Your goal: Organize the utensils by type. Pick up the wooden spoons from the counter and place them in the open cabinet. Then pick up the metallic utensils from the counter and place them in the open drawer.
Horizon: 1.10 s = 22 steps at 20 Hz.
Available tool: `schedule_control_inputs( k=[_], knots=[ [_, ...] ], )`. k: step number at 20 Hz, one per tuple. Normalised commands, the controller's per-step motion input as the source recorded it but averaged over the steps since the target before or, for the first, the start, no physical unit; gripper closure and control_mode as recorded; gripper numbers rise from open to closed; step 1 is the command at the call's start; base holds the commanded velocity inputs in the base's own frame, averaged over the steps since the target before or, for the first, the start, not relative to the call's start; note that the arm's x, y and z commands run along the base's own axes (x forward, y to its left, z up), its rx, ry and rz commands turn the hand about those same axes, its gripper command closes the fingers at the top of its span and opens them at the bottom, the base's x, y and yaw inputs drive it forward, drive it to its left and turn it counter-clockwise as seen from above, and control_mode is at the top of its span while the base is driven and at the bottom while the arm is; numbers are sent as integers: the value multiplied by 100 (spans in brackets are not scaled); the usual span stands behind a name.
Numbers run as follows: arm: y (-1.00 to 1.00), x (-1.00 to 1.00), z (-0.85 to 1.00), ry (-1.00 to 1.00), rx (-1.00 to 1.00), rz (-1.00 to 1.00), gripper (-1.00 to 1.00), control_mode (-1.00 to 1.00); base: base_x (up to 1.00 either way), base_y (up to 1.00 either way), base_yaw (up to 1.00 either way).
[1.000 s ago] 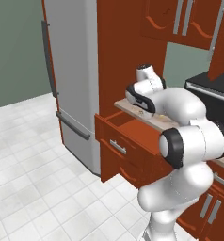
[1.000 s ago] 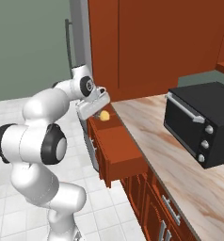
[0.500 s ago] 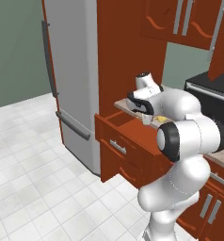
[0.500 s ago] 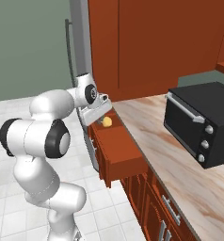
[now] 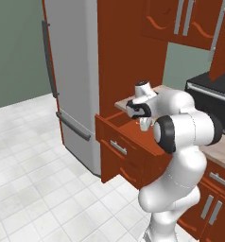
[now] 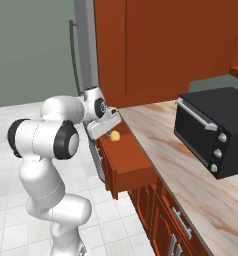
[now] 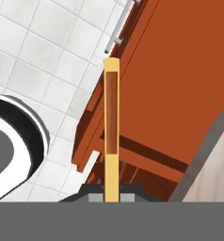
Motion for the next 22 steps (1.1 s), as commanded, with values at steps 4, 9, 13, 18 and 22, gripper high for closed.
schedule_control_inputs(
  k=[4,9,13,18,22],
  knots=[
    [5,10,-40,-3,5,-15,100,-100,0,0,0],
    [-1,20,-31,-10,6,-19,100,-100,0,0,0],
    [-1,15,-38,-9,6,-15,100,-100,0,0,0],
    [0,1,-39,-17,5,-12,100,-100,0,0,0],
    [0,6,-34,-17,0,-11,100,-100,0,0,0]
  ],
)
